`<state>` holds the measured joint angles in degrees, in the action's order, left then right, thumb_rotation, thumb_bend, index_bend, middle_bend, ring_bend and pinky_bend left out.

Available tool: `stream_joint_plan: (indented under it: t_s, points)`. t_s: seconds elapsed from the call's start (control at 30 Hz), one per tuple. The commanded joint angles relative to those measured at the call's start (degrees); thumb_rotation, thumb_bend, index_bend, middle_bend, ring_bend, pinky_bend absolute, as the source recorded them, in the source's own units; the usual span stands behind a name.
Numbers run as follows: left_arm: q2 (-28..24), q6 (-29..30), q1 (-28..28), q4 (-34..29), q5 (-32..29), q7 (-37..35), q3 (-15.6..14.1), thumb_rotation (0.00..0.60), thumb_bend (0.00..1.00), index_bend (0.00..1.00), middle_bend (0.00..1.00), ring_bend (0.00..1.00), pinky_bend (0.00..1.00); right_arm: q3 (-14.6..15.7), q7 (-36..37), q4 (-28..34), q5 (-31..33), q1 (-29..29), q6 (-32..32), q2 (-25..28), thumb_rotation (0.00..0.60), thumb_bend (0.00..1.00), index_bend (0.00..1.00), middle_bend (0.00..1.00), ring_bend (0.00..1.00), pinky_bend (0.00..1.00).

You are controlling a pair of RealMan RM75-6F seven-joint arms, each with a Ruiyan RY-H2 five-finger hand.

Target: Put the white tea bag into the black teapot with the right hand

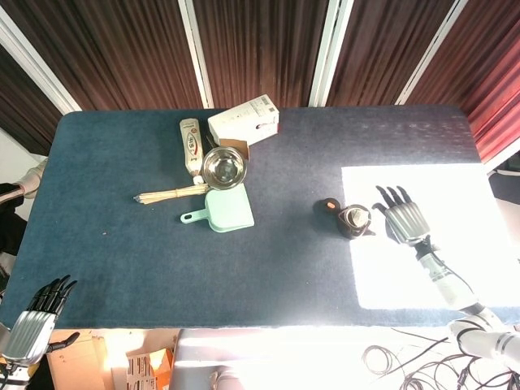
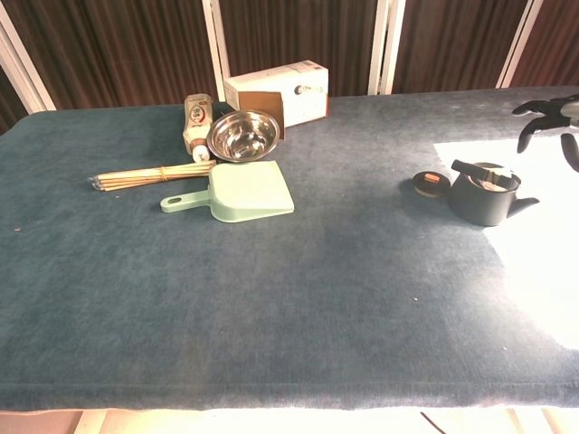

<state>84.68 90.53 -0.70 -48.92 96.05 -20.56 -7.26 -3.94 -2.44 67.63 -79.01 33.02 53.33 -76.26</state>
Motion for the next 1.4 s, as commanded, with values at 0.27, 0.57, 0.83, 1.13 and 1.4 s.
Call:
stream_joint_plan:
  t_s: [0.27, 0.57, 0.83, 1.13, 1.4]
  points:
    - [-0.17, 0.13, 0.04, -0.08, -0.02, -0.02, 0.08, 0.6, 0.02, 0.0, 0.01, 0.0, 0.13, -0.47, -4.15, -0.34, 2.3, 1.77, -3.33, -2.72, 0.6, 0.96, 0.37, 0.0, 0.0, 0.0]
    - [-0.19, 0.49, 0.27, 0.06, -0.14, -0.44, 0.18, 0.6, 0.02, 0.0, 0.01, 0.0, 0.13, 0.21, -4.82, -2.73, 2.91, 2.41, -5.6, -5.26, 0.6, 0.96, 0.38, 0.0, 0.0, 0.0]
    - [-0.28, 0.79, 0.36, 0.13, -0.07, -0.55, 0.21, 0.6, 0.02, 0.0, 0.01, 0.0, 0.13, 0.52, -4.41, -5.56, 3.11, 2.51, -6.42, -7.55, 0.6, 0.96, 0.38, 0.0, 0.0, 0.0]
    - [-1.16, 4.62, 1.0, -1.13, 0.44, -0.59, 1.0, 0.6, 0.02, 0.0, 0.01, 0.0, 0.13, 0.04, 1.77, 4.75, -2.6, -2.61, 7.46, 1.18, 0.6, 0.96, 0.29, 0.0, 0.0, 0.0]
    - [-5.49, 7.32, 1.52, -10.79, -0.28, 4.45, 2.46, 0.6, 0.03, 0.0, 0.01, 0.0, 0.13, 4.89, 3.39, 18.28, -8.39, -14.18, 24.15, 11.39, 0.6, 0.62, 0.12, 0.0, 0.0, 0.0]
